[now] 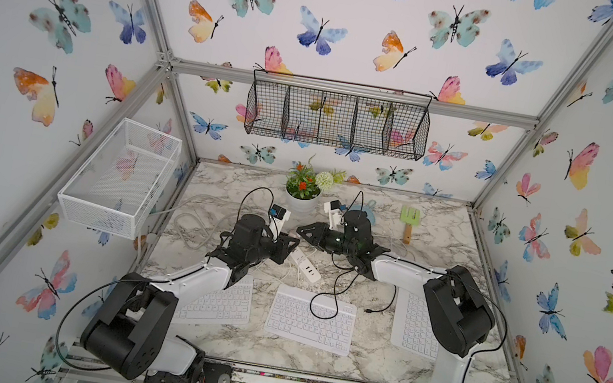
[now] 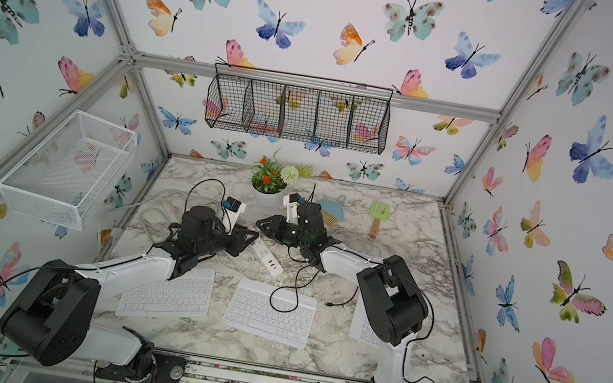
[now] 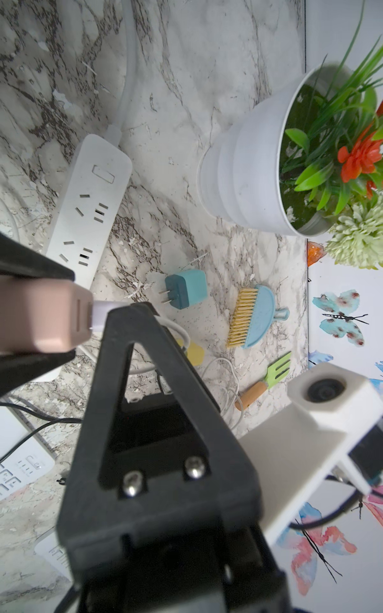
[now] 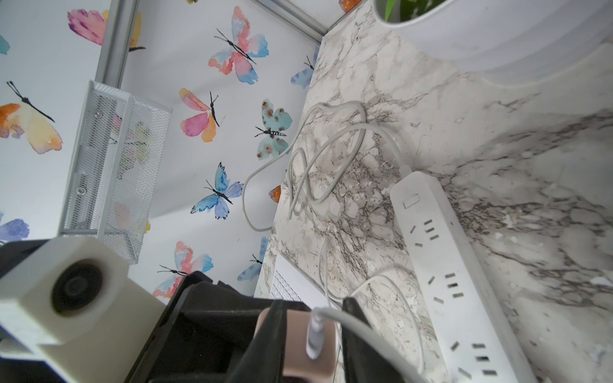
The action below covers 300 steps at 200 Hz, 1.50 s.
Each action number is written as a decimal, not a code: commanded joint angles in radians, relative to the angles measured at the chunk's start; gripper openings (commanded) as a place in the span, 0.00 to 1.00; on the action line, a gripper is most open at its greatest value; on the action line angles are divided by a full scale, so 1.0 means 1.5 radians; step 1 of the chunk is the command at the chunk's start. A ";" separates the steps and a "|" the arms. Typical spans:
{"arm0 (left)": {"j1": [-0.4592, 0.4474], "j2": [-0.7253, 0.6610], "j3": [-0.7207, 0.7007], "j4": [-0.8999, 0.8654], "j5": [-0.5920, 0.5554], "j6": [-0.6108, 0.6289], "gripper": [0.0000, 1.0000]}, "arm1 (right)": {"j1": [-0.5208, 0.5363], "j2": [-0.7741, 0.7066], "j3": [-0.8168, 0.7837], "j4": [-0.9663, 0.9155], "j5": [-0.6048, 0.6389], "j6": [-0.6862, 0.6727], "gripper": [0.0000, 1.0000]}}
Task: Unplug the wireless keyboard
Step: Remove the power cord from the plug.
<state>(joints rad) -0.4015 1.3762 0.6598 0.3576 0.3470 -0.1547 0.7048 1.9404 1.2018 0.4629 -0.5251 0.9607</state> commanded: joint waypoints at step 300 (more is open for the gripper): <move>-0.033 0.012 0.017 -0.068 -0.009 0.002 0.00 | -0.022 0.025 -0.004 0.054 0.079 0.090 0.03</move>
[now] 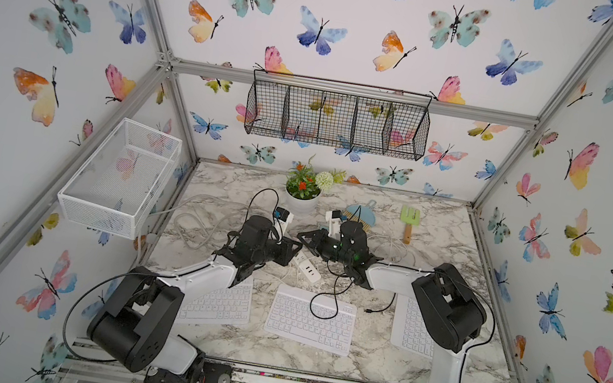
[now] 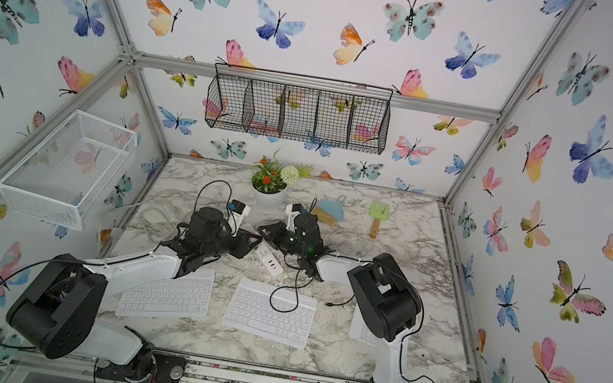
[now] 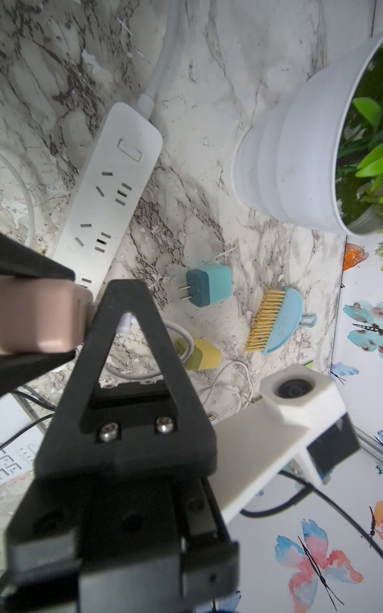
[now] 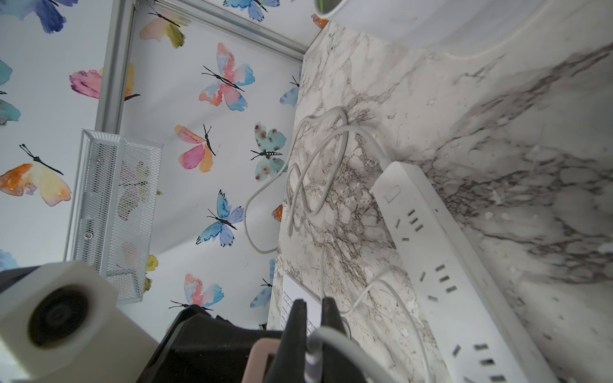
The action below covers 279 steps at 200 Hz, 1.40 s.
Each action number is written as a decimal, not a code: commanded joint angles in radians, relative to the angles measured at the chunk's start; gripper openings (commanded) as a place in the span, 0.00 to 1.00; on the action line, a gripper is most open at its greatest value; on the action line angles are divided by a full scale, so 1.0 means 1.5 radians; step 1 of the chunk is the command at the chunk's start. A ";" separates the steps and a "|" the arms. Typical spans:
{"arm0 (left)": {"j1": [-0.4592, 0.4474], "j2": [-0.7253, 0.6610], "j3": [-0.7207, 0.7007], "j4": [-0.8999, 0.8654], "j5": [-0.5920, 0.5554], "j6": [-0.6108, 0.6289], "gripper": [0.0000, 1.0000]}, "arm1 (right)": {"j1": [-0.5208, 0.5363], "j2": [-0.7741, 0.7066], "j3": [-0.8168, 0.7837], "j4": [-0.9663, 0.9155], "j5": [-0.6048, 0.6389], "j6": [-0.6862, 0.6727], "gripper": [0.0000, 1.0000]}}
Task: Unplug the wireless keyboard
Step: Remove the power cord from the plug, then place the power cord at the center of the board.
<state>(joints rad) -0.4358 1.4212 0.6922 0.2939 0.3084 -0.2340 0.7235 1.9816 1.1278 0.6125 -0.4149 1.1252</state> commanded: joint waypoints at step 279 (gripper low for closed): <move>-0.032 -0.053 -0.024 -0.072 -0.087 0.004 0.00 | -0.113 -0.018 -0.032 0.022 0.003 0.030 0.04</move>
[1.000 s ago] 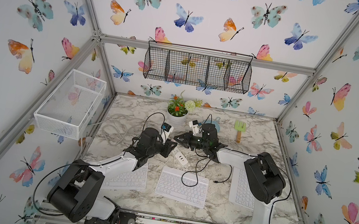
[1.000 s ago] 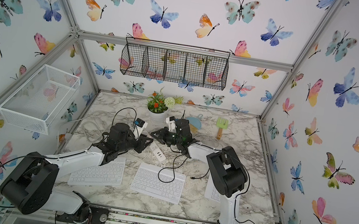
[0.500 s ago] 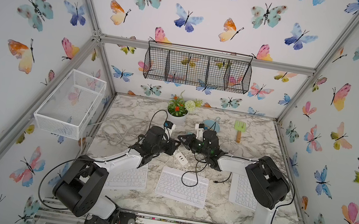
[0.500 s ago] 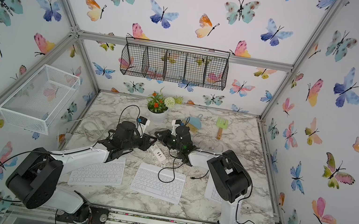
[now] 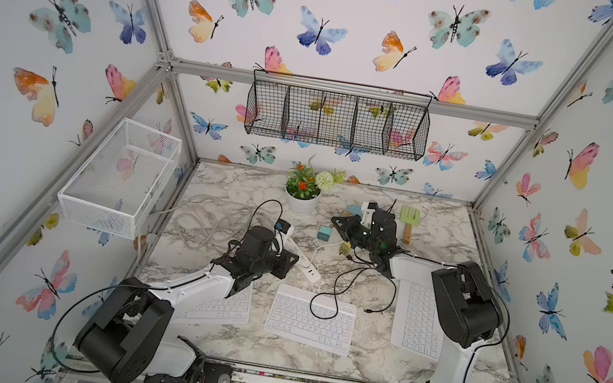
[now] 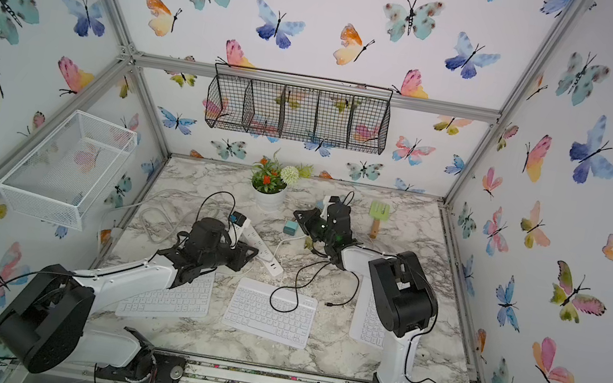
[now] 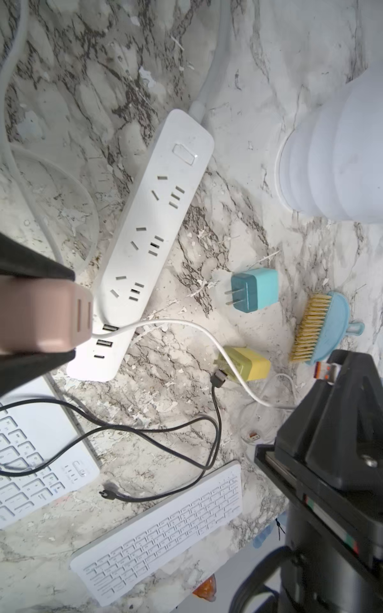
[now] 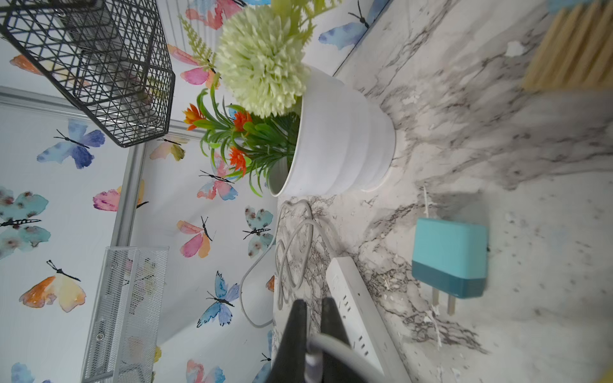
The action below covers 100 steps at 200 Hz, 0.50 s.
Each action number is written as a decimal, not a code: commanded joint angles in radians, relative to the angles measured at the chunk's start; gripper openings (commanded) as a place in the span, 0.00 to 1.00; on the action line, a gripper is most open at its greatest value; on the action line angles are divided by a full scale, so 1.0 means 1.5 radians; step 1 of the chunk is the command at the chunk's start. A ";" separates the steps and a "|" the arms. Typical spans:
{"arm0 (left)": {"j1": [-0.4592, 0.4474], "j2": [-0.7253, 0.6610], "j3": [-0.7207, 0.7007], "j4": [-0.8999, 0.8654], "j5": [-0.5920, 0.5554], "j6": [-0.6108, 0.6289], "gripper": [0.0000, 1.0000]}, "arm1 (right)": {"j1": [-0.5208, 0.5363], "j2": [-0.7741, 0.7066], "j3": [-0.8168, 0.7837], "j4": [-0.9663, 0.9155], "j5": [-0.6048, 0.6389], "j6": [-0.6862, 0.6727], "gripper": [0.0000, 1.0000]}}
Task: Unplug the wireless keyboard
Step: Place the power cord at the center of the board.
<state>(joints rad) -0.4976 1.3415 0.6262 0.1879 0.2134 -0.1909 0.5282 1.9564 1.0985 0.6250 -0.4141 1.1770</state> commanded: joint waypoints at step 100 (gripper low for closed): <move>0.233 0.044 0.063 -0.002 0.046 -0.156 0.00 | 0.096 -0.036 -0.002 -0.073 -0.031 -0.106 0.05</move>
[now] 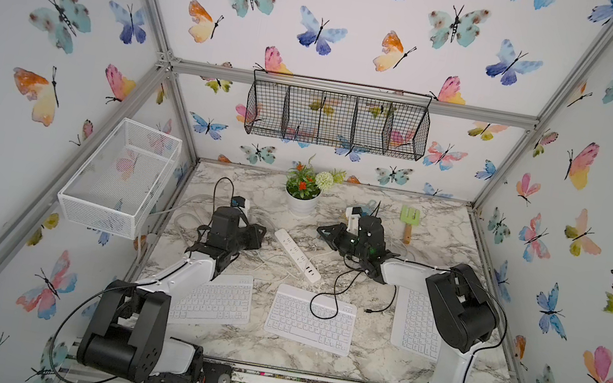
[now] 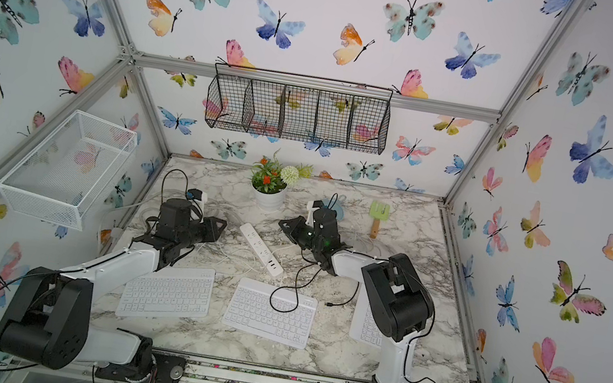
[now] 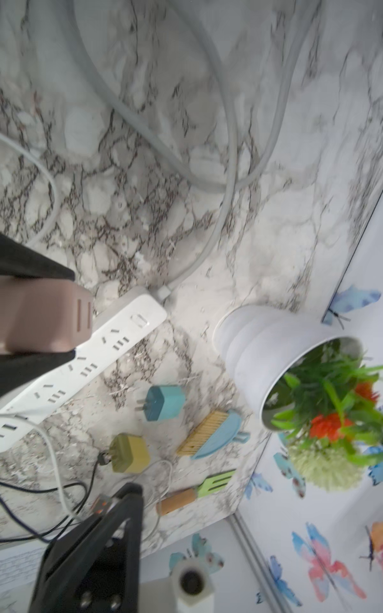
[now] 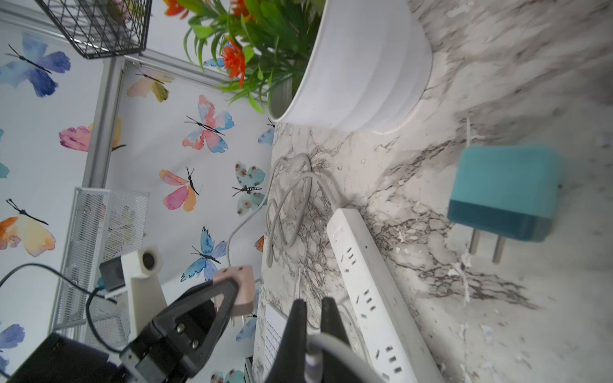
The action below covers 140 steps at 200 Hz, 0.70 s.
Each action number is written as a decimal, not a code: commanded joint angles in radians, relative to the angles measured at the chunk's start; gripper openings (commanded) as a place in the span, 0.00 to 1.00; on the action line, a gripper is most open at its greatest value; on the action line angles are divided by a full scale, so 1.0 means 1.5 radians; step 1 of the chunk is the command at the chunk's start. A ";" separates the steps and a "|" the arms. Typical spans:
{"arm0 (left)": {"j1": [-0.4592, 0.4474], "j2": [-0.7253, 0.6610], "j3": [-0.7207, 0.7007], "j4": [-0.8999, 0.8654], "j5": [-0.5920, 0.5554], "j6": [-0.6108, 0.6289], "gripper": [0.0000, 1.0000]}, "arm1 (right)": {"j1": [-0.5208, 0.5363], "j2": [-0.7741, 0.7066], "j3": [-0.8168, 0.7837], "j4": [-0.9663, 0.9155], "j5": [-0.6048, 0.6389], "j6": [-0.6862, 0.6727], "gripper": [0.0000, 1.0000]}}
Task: Unplug the wireless keyboard
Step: Place the power cord at the center of the board.
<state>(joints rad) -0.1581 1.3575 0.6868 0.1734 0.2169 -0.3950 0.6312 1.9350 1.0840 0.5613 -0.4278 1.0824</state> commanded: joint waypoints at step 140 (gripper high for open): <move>0.069 0.273 0.088 0.106 0.133 -0.080 0.00 | 0.082 0.079 0.116 -0.100 -0.058 -0.116 0.06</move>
<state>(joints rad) -0.0616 1.7153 0.7887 0.2745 0.3622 -0.4885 0.7471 2.0262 1.2282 0.4362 -0.4980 0.9409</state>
